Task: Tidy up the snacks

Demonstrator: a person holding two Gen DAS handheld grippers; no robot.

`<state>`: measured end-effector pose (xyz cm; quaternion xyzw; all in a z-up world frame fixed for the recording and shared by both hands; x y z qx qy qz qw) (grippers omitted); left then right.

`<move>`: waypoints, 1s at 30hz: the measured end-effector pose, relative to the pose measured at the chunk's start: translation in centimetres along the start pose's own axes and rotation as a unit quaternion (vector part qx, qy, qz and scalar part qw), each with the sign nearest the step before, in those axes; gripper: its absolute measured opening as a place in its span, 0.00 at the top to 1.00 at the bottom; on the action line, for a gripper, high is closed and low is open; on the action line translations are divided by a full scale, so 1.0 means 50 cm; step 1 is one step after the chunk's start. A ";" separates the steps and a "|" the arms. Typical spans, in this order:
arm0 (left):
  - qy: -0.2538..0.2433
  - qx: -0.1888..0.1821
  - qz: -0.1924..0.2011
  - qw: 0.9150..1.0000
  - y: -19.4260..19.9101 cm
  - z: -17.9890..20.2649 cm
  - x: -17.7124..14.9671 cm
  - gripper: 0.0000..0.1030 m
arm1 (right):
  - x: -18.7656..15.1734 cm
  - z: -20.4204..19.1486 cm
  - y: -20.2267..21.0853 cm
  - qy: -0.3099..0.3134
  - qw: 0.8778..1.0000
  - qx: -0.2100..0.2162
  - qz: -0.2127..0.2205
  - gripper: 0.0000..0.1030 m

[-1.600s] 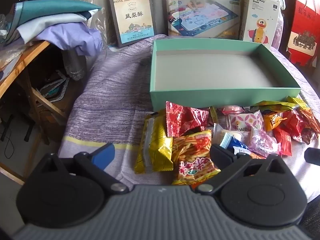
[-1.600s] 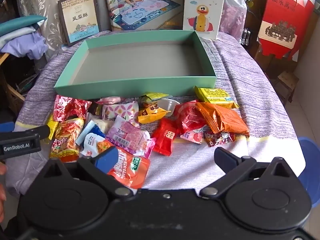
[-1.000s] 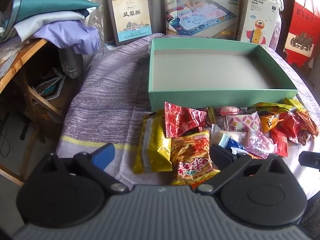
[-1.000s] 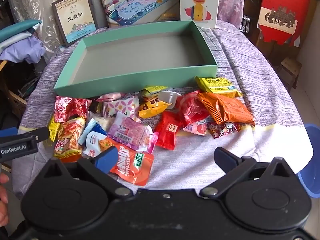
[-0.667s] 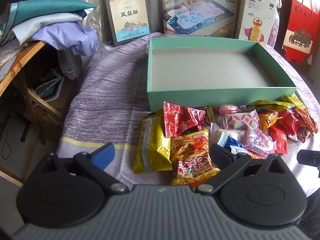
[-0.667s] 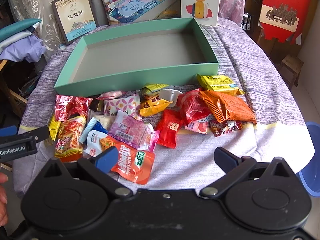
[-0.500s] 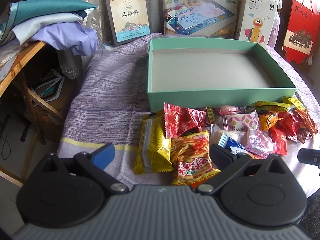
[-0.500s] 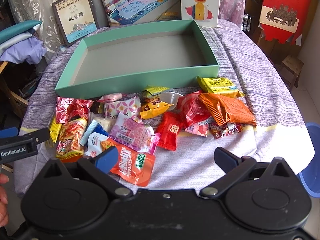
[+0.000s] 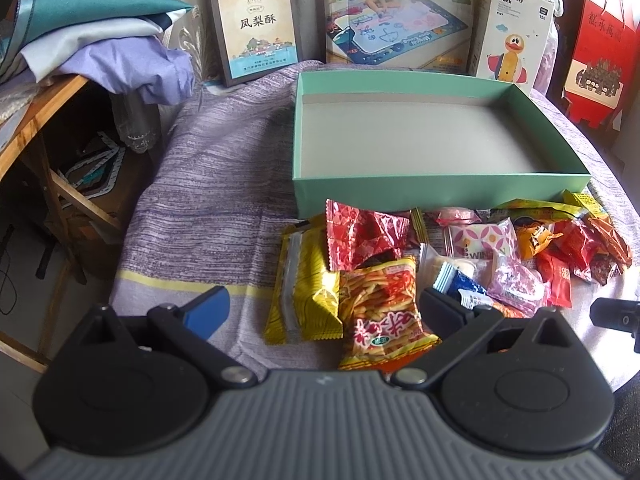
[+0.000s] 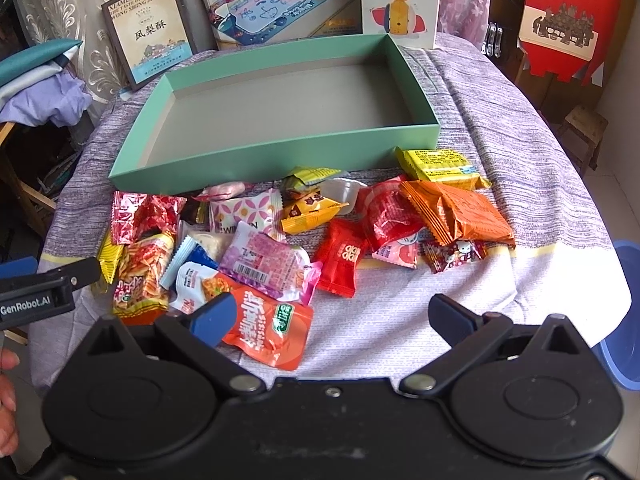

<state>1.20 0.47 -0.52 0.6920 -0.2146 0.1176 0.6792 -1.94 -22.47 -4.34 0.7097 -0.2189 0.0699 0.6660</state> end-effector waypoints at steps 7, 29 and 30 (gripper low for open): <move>-0.009 -0.003 -0.001 1.000 -0.006 0.001 0.001 0.00 | 0.000 0.002 -0.003 0.000 1.000 0.002 -0.003 0.00; -0.010 -0.026 -0.045 0.999 -0.167 -0.073 0.070 0.20 | 0.053 -0.104 -0.066 0.061 0.995 0.074 -0.024 0.20; -0.009 -0.031 -0.046 0.998 -0.170 -0.079 0.066 0.20 | 0.057 -0.112 -0.068 0.064 0.995 0.077 -0.025 0.23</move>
Point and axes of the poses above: each gripper's, at about its wrist camera, not at the fingertips, and y roughly against the way its jaws point, z to its right, x to its top, the point moved 1 cm from there along -y, roughly the way its jaws point, and after that the axes turned 10 degrees about -z, right-handed, at the moved point
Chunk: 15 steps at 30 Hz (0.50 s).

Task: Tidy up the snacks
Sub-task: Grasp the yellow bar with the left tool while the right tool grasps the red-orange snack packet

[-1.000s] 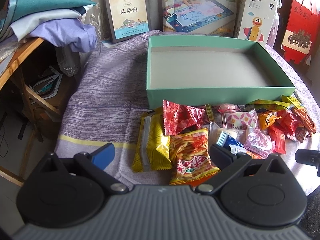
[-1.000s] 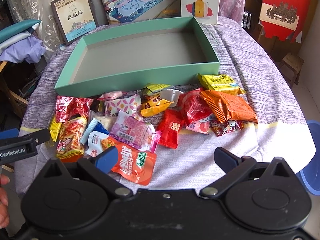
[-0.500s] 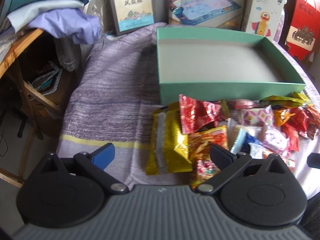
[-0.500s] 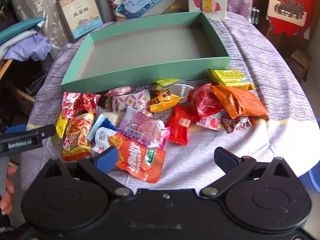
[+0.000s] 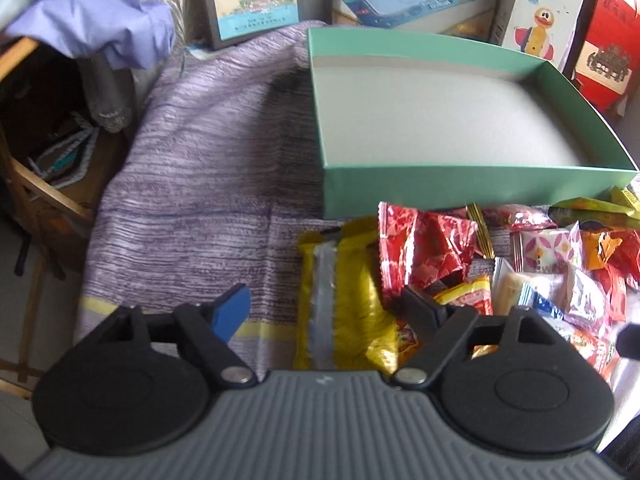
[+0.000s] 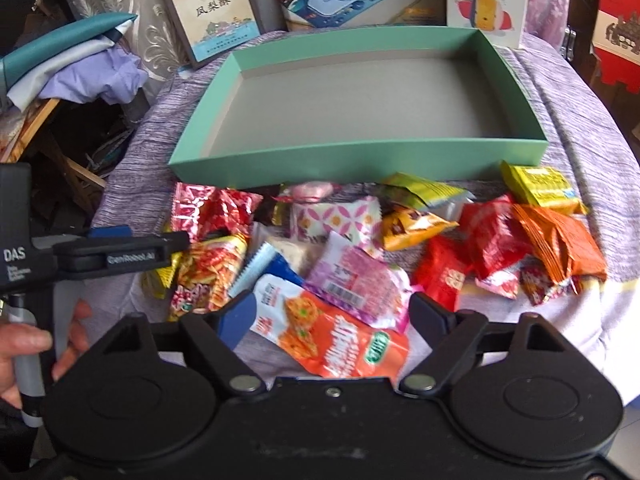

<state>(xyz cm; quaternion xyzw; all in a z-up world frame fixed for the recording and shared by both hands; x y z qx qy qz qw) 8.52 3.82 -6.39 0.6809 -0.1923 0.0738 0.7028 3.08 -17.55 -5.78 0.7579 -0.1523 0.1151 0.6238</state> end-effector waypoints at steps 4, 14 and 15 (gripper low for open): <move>0.013 -0.006 -0.004 1.000 -0.008 -0.038 -0.023 0.18 | 0.023 -0.045 -0.023 0.026 0.999 0.020 -0.013 0.30; 0.048 -0.006 -0.011 0.999 -0.009 -0.123 -0.055 0.12 | 0.057 -0.191 -0.113 0.091 0.994 0.032 -0.051 0.32; 0.048 -0.007 -0.011 0.999 -0.009 -0.127 -0.055 0.12 | 0.059 -0.200 -0.122 0.094 0.994 0.030 -0.053 0.32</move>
Point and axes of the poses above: each gripper's, at about its wrist camera, not at the fingertips, and y roughly against the way its jaws point, z to its right, x to its top, the point moved 1 cm from there along -y, roughly the way its jaws point, and after that the axes turned 10 degrees about -z, right-handed, at the moved point
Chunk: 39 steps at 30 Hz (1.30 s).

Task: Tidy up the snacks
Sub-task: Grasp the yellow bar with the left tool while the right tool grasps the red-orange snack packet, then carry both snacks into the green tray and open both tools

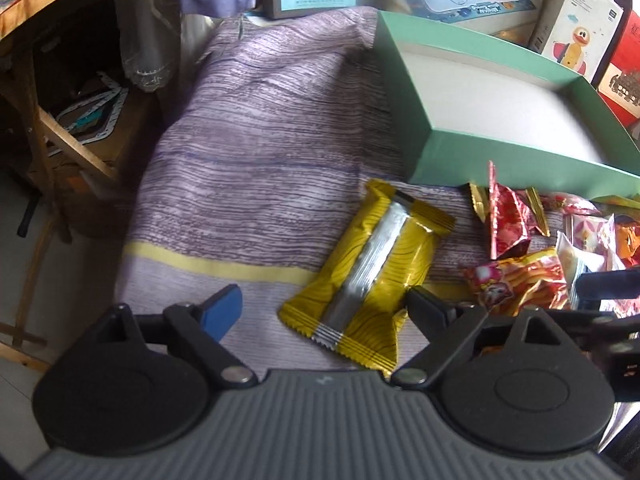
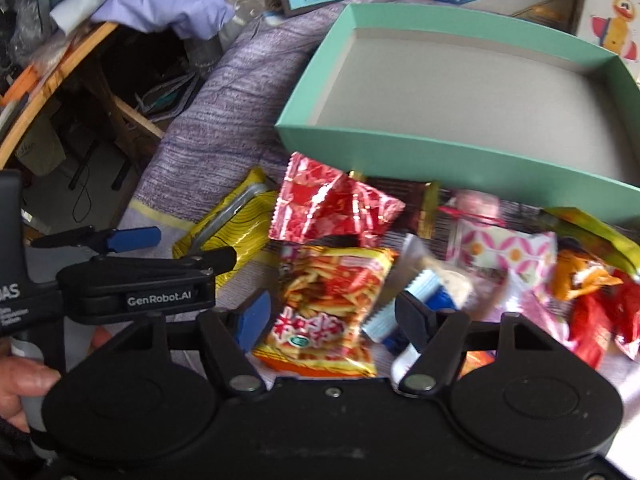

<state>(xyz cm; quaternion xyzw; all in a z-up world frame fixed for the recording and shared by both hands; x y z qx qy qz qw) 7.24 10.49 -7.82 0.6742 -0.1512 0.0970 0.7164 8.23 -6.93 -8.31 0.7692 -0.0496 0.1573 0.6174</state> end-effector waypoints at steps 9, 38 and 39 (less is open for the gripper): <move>-0.036 0.012 0.003 0.999 -0.002 0.013 0.025 0.08 | -0.004 -0.018 -0.031 0.029 0.999 -0.025 0.013 0.61; -0.042 -0.028 0.068 0.996 0.113 0.071 0.152 0.57 | 0.074 0.131 0.158 -0.027 0.993 0.048 0.102 0.64; -0.046 -0.027 0.076 0.996 0.114 0.084 0.175 0.57 | 0.094 0.146 0.161 -0.032 0.993 0.044 0.106 0.64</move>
Point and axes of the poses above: each gripper's, at about its wrist camera, not at the fingertips, and y roughly against the way its jaws point, z to its right, x to its top, the point moved 1 cm from there along -y, roughly the way its jaws point, and after that the axes turned 10 degrees about -z, right-handed, at the moved point
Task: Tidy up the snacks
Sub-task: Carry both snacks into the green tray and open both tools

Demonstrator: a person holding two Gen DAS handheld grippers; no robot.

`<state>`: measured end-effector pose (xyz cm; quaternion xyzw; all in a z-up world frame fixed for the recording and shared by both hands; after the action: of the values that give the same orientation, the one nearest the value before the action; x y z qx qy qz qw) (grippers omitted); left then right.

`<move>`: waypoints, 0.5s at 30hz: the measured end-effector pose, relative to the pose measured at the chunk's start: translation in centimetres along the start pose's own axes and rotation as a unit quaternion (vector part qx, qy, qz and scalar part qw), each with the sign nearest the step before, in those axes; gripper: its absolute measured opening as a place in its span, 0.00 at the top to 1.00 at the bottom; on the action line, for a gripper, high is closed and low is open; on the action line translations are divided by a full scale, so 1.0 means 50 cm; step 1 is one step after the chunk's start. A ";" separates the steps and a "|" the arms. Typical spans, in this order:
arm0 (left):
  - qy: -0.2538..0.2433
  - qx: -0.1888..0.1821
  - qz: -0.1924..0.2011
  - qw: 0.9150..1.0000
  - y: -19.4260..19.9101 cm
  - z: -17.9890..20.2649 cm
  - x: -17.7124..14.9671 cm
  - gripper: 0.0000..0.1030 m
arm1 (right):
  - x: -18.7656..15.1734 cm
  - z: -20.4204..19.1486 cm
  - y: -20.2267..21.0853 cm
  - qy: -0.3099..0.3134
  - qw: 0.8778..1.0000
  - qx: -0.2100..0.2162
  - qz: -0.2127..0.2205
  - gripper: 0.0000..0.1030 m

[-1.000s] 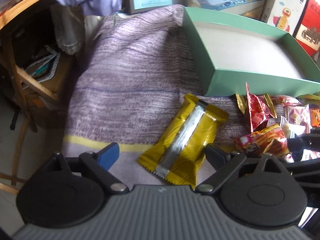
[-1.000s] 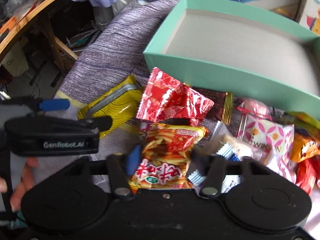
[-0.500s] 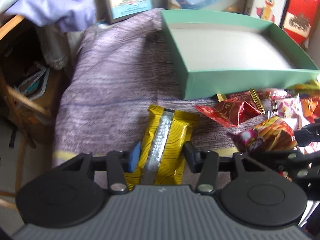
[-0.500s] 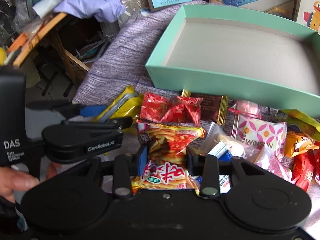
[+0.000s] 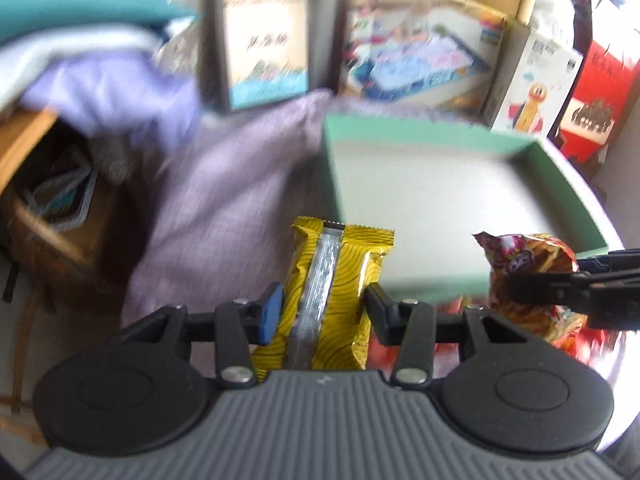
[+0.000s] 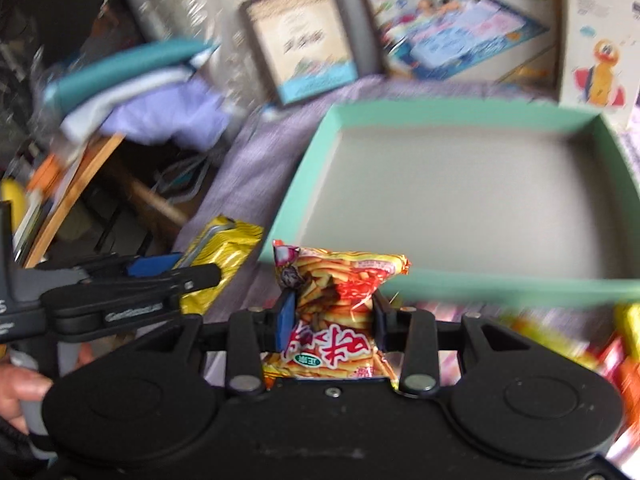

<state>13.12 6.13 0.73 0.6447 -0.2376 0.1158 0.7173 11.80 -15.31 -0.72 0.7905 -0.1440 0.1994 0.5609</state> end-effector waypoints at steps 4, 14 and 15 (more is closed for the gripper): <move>0.002 -0.011 0.004 1.000 -0.048 0.045 0.108 0.56 | 0.092 0.058 -0.021 -0.022 1.000 -0.017 0.015 0.64; 0.011 0.015 -0.029 0.999 -0.232 0.098 0.279 0.56 | 0.249 0.181 -0.135 -0.071 0.997 -0.017 0.003 0.64; 0.010 0.017 -0.031 0.999 -0.243 0.100 0.285 0.56 | 0.256 0.188 -0.145 -0.075 0.997 -0.012 0.000 0.64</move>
<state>30.18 -2.47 -2.54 0.6625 -0.2086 0.1042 0.7118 27.77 -21.84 -3.39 0.7966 -0.1879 0.1379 0.5578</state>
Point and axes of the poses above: each gripper's, at about its wrist camera, not at the fingertips, and y roughly against the way its jaws point, z to its right, x to its top, the point moved 1 cm from there along -y, roughly the way its jaws point, and after that the axes turned 10 degrees about -z, right-handed, at the moved point
